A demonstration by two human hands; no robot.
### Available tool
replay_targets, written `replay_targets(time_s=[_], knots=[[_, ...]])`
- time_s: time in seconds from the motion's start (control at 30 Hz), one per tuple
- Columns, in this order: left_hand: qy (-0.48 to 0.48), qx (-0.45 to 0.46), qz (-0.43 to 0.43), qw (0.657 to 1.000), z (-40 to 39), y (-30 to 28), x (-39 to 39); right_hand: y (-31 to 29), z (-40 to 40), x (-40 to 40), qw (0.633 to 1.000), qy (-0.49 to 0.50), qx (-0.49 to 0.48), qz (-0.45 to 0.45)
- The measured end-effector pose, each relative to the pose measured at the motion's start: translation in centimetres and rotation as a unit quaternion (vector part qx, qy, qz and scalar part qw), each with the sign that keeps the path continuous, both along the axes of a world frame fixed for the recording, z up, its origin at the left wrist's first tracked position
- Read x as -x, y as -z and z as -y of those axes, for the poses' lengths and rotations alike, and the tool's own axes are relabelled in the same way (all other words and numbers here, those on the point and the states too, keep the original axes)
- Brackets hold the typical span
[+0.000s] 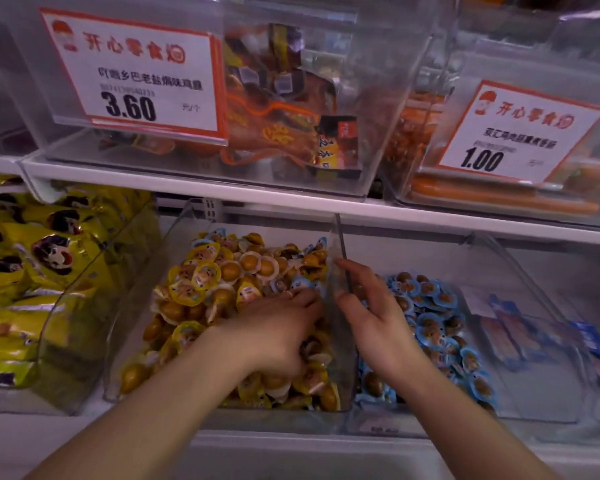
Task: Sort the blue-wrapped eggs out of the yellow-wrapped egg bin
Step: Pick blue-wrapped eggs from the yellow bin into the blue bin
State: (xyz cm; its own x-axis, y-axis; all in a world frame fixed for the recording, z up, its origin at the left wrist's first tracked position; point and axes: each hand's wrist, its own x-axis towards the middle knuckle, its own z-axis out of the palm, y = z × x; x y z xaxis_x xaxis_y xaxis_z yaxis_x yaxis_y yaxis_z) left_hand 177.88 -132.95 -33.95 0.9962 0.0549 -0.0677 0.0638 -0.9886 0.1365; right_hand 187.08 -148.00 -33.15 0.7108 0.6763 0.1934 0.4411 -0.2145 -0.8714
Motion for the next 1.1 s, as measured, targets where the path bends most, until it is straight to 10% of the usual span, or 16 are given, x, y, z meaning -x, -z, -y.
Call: replay_targets(time_s=[0.7,1.1], knots=[[-0.041,0.093,0.122,0.987,-0.9,0.2,0.5,-0.4,-0.1,0.1,1.0,-0.005,0.002,-0.001],[-0.197,0.573,0.277,0.746,-4.9,-3.1,6.0,-4.1,-2.1,3.7,0.988,0.031,-0.094,0.114]])
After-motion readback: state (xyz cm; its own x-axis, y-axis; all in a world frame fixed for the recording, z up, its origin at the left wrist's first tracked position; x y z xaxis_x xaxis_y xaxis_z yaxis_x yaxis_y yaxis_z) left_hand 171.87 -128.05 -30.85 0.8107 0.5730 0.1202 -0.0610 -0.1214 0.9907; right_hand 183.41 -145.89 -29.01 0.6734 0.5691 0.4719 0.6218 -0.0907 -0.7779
